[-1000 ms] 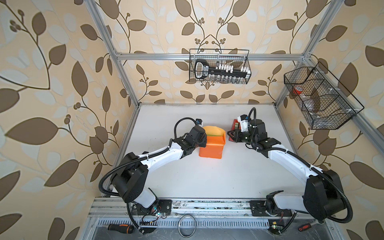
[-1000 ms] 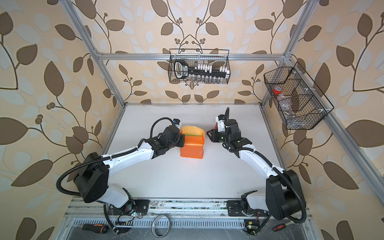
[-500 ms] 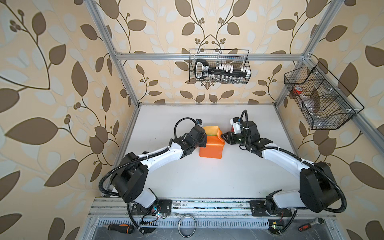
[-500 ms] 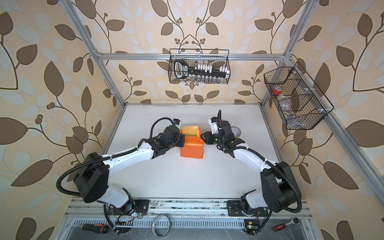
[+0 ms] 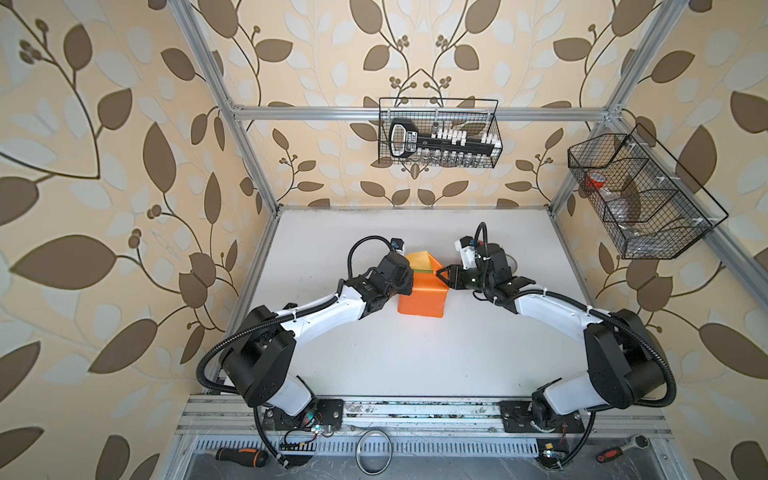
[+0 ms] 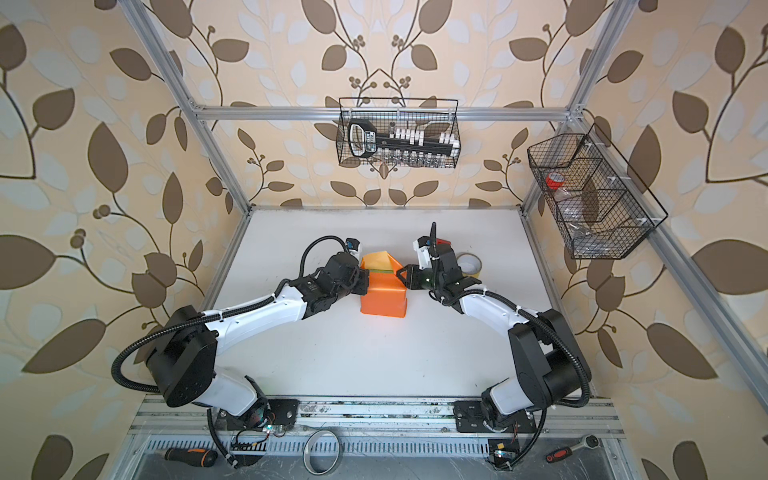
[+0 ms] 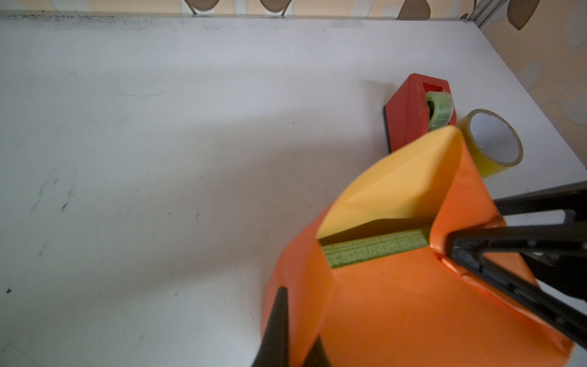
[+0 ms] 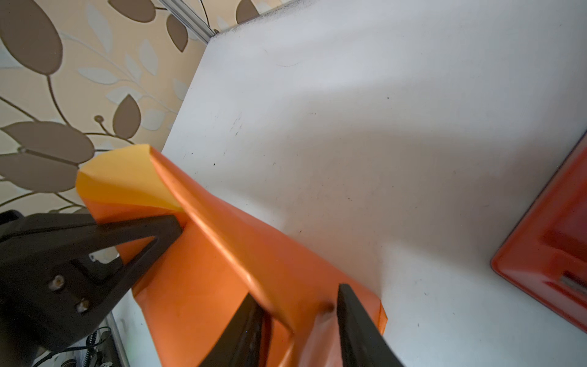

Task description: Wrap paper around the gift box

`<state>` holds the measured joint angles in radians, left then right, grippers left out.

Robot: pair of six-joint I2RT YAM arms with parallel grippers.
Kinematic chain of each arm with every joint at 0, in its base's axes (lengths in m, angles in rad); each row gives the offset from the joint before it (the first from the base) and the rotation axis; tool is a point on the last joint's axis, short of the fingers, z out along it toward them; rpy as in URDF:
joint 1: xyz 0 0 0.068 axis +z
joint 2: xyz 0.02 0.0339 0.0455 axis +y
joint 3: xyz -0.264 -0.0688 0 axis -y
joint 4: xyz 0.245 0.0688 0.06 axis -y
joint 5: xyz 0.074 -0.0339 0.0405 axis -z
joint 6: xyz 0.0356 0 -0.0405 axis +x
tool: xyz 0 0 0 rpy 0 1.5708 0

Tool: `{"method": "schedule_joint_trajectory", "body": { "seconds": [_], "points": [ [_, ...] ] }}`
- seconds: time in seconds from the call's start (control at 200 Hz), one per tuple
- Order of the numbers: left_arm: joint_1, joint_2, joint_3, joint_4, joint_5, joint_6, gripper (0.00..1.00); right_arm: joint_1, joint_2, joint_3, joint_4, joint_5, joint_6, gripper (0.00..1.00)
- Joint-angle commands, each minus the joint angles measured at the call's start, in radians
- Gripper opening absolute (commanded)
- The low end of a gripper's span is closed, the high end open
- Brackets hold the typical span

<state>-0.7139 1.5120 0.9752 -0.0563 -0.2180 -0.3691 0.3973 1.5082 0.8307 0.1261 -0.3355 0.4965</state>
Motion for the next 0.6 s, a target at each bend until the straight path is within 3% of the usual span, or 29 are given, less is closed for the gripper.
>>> {"method": "schedule_joint_trajectory", "body": {
  "seconds": [0.0,0.365,0.6],
  "points": [
    [-0.009,-0.013,-0.028,-0.024,0.024,-0.010,0.00,-0.008,0.026,-0.036,0.087,-0.055,0.056,0.43],
    [-0.009,-0.015,-0.025,-0.023,0.021,-0.004,0.00,-0.101,-0.117,-0.113,0.064,-0.214,0.074,0.59],
    [-0.010,-0.007,-0.021,-0.019,0.026,-0.005,0.00,-0.144,-0.137,-0.160,0.062,-0.220,0.052,0.37]
  ]
}}
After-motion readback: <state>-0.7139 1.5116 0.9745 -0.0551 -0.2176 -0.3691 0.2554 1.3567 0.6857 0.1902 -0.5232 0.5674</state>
